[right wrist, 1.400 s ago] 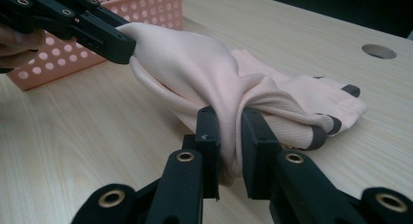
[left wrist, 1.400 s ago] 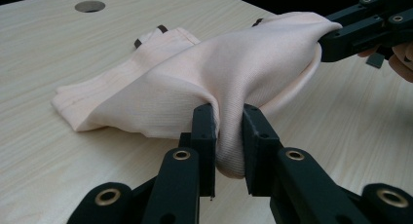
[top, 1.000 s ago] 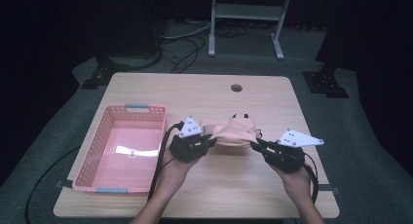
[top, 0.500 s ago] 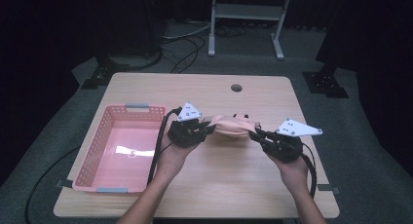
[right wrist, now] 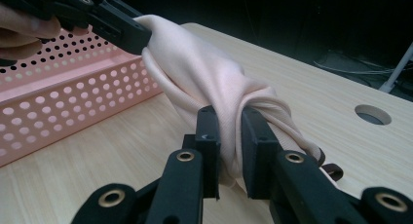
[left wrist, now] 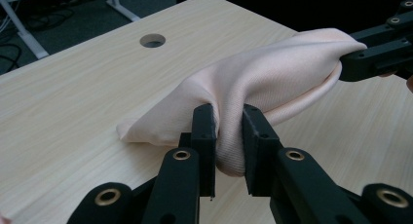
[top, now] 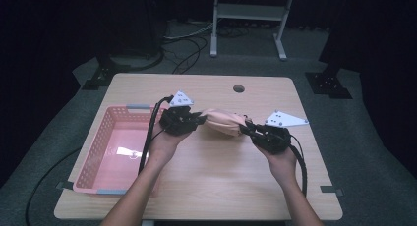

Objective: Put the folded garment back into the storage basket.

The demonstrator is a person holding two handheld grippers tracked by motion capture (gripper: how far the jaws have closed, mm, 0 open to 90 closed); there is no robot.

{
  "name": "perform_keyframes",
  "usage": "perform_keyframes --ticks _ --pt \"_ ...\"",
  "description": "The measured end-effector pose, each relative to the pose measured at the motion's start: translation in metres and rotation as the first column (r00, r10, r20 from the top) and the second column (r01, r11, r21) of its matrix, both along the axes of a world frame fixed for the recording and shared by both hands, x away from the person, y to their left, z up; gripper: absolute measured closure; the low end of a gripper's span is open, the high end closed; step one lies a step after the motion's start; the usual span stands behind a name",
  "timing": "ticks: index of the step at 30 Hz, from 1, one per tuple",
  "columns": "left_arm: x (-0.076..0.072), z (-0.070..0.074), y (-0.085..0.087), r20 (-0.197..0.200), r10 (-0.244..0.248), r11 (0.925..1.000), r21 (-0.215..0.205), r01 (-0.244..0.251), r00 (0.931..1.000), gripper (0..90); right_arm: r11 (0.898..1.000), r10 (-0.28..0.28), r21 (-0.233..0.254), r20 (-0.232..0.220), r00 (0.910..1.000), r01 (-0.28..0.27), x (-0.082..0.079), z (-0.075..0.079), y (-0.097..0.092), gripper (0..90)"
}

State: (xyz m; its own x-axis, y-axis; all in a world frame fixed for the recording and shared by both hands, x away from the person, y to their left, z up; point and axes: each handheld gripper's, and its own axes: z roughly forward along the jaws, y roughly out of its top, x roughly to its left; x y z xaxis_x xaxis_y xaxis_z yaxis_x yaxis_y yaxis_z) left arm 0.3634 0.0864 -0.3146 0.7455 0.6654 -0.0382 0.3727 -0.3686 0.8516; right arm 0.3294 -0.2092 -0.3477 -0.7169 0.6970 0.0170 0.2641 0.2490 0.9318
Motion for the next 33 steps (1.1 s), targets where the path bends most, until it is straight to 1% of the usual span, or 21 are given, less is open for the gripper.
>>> perform_keyframes --ticks 5,6,10,12,16,18,19,24,30,33 --pt "0.003 0.0 0.01 0.003 0.022 0.9997 0.006 -0.022 0.9997 78.5 1.0 0.009 -0.001 -0.007 0.9999 -0.009 0.007 -0.001 0.011 79.8" --pt "0.003 0.0 0.012 0.003 0.027 0.9996 0.005 -0.027 0.9996 78.5 1.0 0.012 -0.002 -0.006 0.9999 -0.012 0.01 0.0 0.016 79.8" --pt "0.006 0.0 0.023 -0.002 0.045 0.999 0.0 -0.045 0.999 78.5 1.0 0.019 0.002 -0.005 0.9998 -0.019 0.016 0.001 0.023 79.8" --pt "0.007 0.0 0.029 -0.002 0.055 0.9985 0.007 -0.054 0.9985 78.5 1.0 0.027 0.004 -0.01 0.9996 -0.027 0.019 0.002 0.029 79.9" --pt "0.008 0.003 0.041 0.003 0.073 0.997 0.024 -0.073 0.9973 78.5 0.999 0.036 -0.001 -0.005 0.9994 -0.036 0.024 0.003 0.042 79.9" --pt "0.009 0.003 0.047 0.005 0.082 0.9963 0.025 -0.082 0.9966 78.5 0.999 0.046 0.009 -0.001 0.999 -0.046 0.027 0.004 0.051 79.8" --pt "0.009 0.004 0.049 0.002 0.088 0.9959 0.023 -0.088 0.9962 78.5 0.999 0.046 0.009 -0.001 0.999 -0.046 0.027 0.004 0.051 79.8" --pt "0.012 0.004 0.061 0.0 0.112 0.993 0.037 -0.112 0.9937 78.5 0.998 0.059 0.014 -0.007 0.9982 -0.059 0.034 0.003 0.067 79.8" --pt "0.015 0.006 0.074 -0.002 0.14 0.9897 0.028 -0.14 0.9901 78.6 0.997 0.066 0.029 -0.007 0.9978 -0.066 0.041 0.004 0.079 79.9" --pt "0.016 0.006 0.08 0.003 0.152 0.9879 0.032 -0.152 0.9884 78.6 0.997 0.071 0.026 -0.009 0.9974 -0.071 0.044 0.005 0.086 79.9"
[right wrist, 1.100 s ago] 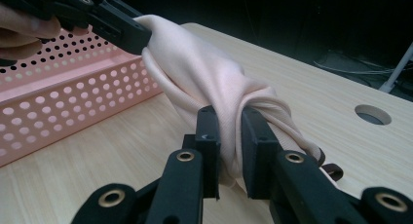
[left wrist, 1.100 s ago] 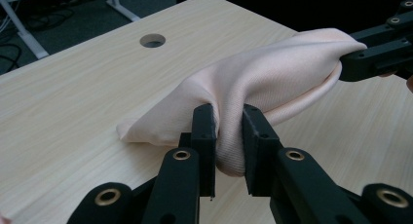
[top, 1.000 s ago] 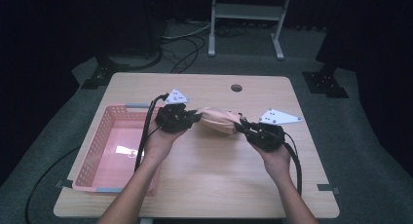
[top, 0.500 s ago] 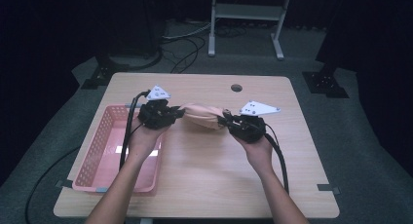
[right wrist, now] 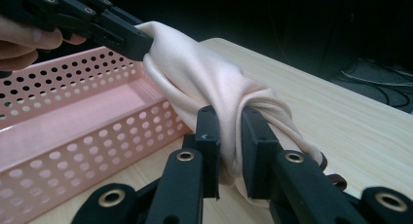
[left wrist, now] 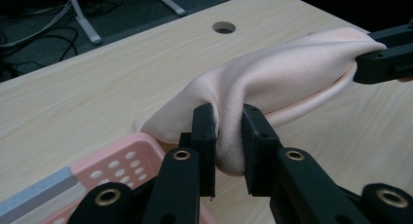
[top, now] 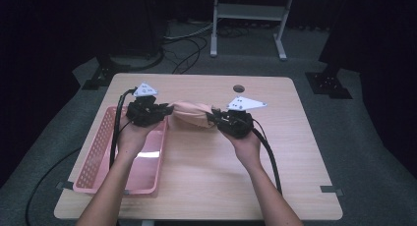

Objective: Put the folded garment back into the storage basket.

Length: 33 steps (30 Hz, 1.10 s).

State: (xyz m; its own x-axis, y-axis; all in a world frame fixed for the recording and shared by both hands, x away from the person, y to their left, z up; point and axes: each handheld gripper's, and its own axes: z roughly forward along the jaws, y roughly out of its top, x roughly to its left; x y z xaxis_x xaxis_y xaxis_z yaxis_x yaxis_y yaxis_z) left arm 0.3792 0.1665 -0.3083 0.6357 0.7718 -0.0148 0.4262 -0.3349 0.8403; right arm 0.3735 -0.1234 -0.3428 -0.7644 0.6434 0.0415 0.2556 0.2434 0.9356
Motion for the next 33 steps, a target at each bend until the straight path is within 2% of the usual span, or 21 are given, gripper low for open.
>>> perform_keyframes --ticks 3,18,33 --pt "0.0 0.0 0.006 0.004 0.014 0.9999 0.008 -0.014 0.9999 78.6 1.0 0.013 0.006 -0.003 0.9999 -0.013 0.004 0.001 0.009 79.8" --pt "0.003 0.001 0.042 0.006 0.073 0.9973 -0.005 -0.073 0.9973 78.6 0.999 0.052 0.016 -0.006 0.9986 -0.052 0.015 0.002 0.044 79.8" --pt "-0.006 -0.003 0.088 0.008 0.149 0.9882 -0.037 -0.148 0.9888 78.7 0.993 0.117 0.018 -0.018 0.9929 -0.117 0.025 0.006 0.088 79.9"
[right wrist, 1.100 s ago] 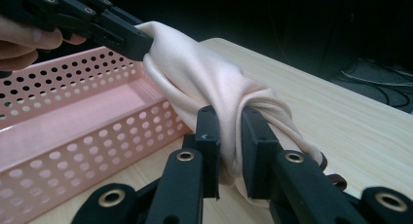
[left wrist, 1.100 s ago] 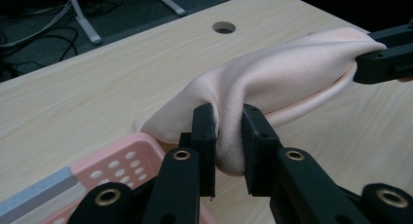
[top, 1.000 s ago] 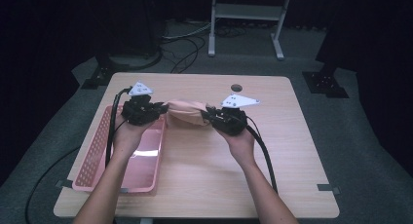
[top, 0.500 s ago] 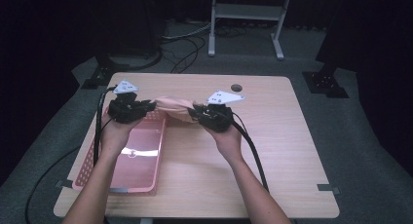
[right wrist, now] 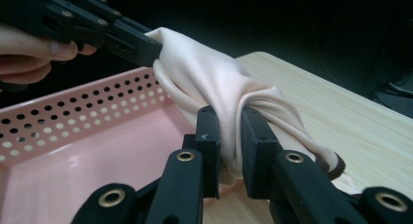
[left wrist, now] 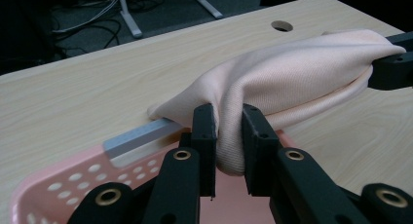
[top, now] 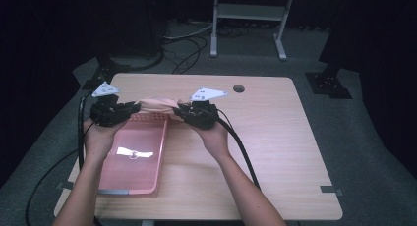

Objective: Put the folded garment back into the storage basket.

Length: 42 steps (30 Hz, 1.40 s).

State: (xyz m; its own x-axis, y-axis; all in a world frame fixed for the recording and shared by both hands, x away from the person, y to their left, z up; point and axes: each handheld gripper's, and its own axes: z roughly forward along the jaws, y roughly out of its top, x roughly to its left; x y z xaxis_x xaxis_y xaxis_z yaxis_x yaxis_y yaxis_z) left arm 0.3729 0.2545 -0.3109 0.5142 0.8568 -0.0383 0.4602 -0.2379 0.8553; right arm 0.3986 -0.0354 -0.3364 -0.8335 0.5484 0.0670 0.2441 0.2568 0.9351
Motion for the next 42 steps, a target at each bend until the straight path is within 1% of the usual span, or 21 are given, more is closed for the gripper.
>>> perform_keyframes --ticks 5,9,10,11,16,18,21,27,31,37,40,42 --pt "-0.005 -0.002 0.019 0.005 0.03 0.9994 -0.018 -0.029 0.9996 78.8 1.0 0.028 -0.012 0.002 0.9996 -0.028 0.001 0.001 0.019 79.9" --pt "-0.011 0.0 0.032 0.014 0.048 0.9986 -0.022 -0.048 0.9987 78.8 0.999 0.048 -0.014 0.01 0.9988 -0.048 0.001 0.003 0.032 79.9" --pt "-0.012 0.001 0.036 0.017 0.052 0.9984 -0.021 -0.052 0.9985 78.8 0.998 0.058 -0.016 0.011 0.9983 -0.058 0.0 0.004 0.039 79.9" --pt "-0.014 0.001 0.039 0.018 0.059 0.998 -0.024 -0.059 0.9981 78.8 0.998 0.058 -0.016 0.011 0.9983 -0.058 0.0 0.004 0.039 79.9" --pt "-0.023 0.003 0.055 0.023 0.088 0.9957 -0.031 -0.087 0.9959 78.8 0.996 0.087 -0.022 0.018 0.9961 -0.086 -0.003 0.006 0.056 79.9" --pt "-0.025 0.003 0.061 0.028 0.098 0.9945 -0.04 -0.097 0.9948 78.8 0.995 0.097 -0.024 0.017 0.9952 -0.096 -0.004 0.007 0.063 79.9" --pt "-0.028 0.001 0.064 0.026 0.106 0.9936 -0.042 -0.105 0.994 78.8 0.994 0.104 -0.029 0.022 0.9943 -0.103 -0.005 0.007 0.069 79.9" --pt "-0.037 -0.002 0.066 0.033 0.094 0.9944 -0.053 -0.092 0.995 78.8 0.993 0.114 -0.031 0.02 0.9933 -0.113 -0.01 0.006 0.069 79.9" --pt "-0.047 -0.004 0.067 0.036 0.084 0.9945 -0.065 -0.082 0.9958 78.8 0.992 0.12 -0.028 0.017 0.9926 -0.12 -0.017 0.003 0.067 79.9" --pt "-0.067 -0.005 0.067 0.055 0.069 0.9948 -0.078 -0.064 0.9961 78.8 0.991 0.135 -0.02 0.023 0.9906 -0.134 -0.03 0.001 0.064 79.9" --pt "-0.076 -0.005 0.067 0.063 0.063 0.9953 -0.078 -0.058 0.996 78.8 0.989 0.146 -0.013 0.029 0.9888 -0.146 -0.038 0.0 0.063 79.9" --pt "-0.081 -0.006 0.067 0.066 0.064 0.9952 -0.077 -0.059 0.9957 78.8 0.989 0.149 -0.024 0.042 0.988 -0.148 -0.044 -0.002 0.063 79.9"
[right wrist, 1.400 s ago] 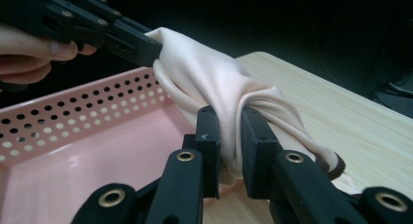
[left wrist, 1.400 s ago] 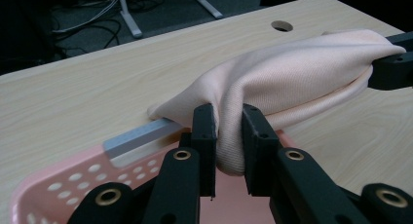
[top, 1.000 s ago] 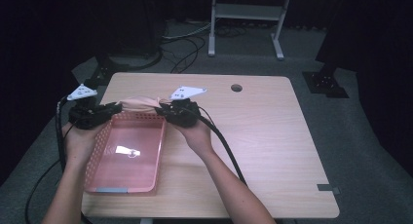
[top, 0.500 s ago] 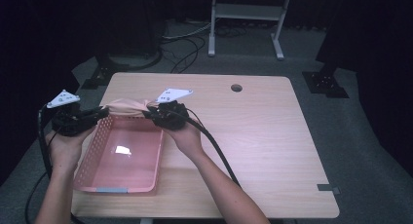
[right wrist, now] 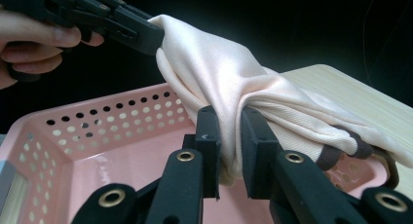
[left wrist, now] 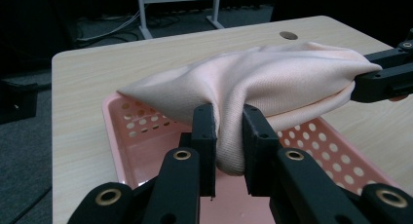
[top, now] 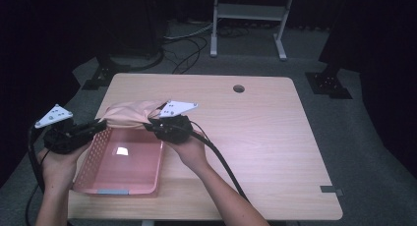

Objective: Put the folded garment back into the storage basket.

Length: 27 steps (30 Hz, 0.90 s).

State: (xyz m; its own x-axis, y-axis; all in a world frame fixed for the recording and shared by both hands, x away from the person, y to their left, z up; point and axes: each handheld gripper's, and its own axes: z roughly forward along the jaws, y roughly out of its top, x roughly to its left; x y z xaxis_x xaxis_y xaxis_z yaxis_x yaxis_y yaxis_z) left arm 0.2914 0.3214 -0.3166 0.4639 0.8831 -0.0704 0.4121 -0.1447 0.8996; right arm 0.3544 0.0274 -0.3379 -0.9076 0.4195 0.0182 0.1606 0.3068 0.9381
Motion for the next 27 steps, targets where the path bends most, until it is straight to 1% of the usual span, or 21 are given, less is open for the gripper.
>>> perform_keyframes --ticks 2,5,9,11,12,14,15,17,21,27 --pt "-0.006 -0.001 0.001 0.001 -0.002 1.0 -0.003 0.002 1.0 78.8 1.0 0.012 0.01 -0.002 0.9999 -0.012 -0.004 0.0 -0.001 79.9" --pt "-0.015 -0.003 0.002 0.005 -0.006 1.0 -0.006 0.006 1.0 78.8 1.0 0.023 0.006 0.005 0.9997 -0.023 -0.011 -0.002 0.0 79.9" --pt "-0.026 -0.01 0.003 -0.002 -0.01 0.9999 -0.011 0.01 0.9999 78.8 0.999 0.038 0.004 0.003 0.9993 -0.038 -0.019 -0.007 -0.001 79.9" --pt "-0.028 -0.011 0.003 -0.004 -0.011 0.9999 -0.011 0.011 0.9999 78.8 0.999 0.043 0.002 0.002 0.9991 -0.043 -0.021 -0.009 -0.001 79.9" --pt "-0.032 -0.014 0.004 -0.008 -0.011 0.9999 -0.01 0.011 0.9999 78.8 0.999 0.045 0.002 0.0 0.999 -0.045 -0.023 -0.01 -0.001 79.9" --pt "-0.036 -0.018 0.004 -0.014 -0.008 0.9999 -0.012 0.008 0.9999 78.8 0.998 0.054 -0.009 0.003 0.9985 -0.054 -0.028 -0.015 0.0 79.9" --pt "-0.037 -0.021 0.005 -0.018 -0.005 0.9999 -0.017 0.005 0.9998 78.8 0.998 0.058 -0.015 -0.001 0.9983 -0.058 -0.031 -0.019 0.001 79.9" --pt "-0.04 -0.026 0.006 -0.032 -0.006 0.9997 -0.023 0.005 0.9995 78.8 0.998 0.063 -0.02 -0.001 0.998 -0.063 -0.033 -0.022 0.002 79.9" --pt "-0.042 -0.03 0.007 -0.037 -0.004 0.9996 -0.027 0.003 0.9993 78.8 0.998 0.066 -0.021 -0.006 0.9978 -0.067 -0.038 -0.026 0.003 79.9" --pt "-0.045 -0.037 0.009 -0.052 0.001 0.9993 -0.037 -0.003 0.9986 78.7 0.996 0.08 -0.022 -0.027 0.9964 -0.081 -0.042 -0.035 0.005 79.9"
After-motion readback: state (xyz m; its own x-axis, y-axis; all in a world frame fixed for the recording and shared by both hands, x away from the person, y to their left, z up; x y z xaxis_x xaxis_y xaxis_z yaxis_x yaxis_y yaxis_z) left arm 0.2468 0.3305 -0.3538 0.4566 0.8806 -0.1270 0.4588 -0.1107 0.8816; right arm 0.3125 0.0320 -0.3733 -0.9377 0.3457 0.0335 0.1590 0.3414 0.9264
